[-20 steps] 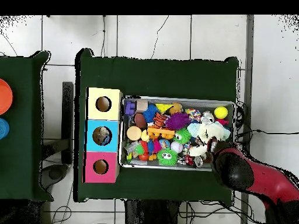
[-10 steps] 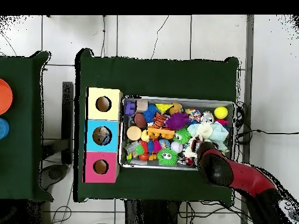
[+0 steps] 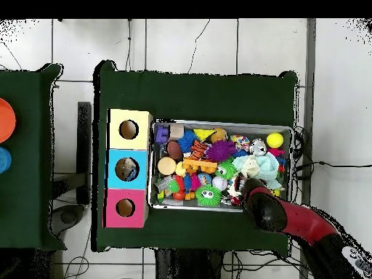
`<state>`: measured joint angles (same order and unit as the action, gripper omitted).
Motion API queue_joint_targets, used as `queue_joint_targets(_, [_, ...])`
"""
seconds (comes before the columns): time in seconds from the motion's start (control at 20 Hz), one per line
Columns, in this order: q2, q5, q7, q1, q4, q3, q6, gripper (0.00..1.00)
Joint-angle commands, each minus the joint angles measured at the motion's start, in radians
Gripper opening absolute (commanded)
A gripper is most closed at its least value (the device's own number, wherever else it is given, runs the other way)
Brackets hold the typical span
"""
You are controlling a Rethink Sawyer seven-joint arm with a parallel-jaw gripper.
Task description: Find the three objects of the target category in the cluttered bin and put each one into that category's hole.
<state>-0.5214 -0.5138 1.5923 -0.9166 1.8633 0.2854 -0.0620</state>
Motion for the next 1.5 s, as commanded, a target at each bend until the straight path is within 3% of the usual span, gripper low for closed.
queue_joint_targets(0.05, [0.026,-0.025,-0.081,-0.038,-0.108,0.160,-0.176,0.00])
queue_joint_targets(0.4, [0.009,-0.036,-0.088,-0.031,-0.134,0.179,-0.217,0.00])
queue_joint_targets(0.45, [0.007,-0.036,-0.077,-0.025,-0.136,0.173,-0.234,1.00])
queue_joint_targets(0.8, [-0.015,-0.036,-0.061,-0.006,-0.131,0.159,-0.243,1.00])
queue_joint_targets(1.05, [-0.209,0.044,0.030,0.091,-0.035,0.084,-0.356,1.00])
queue_joint_targets(1.25, [-0.307,0.100,0.119,0.169,0.022,0.017,-0.434,1.00])
queue_joint_targets(1.5, [-0.470,0.208,0.284,0.277,0.186,-0.091,-0.479,1.00])
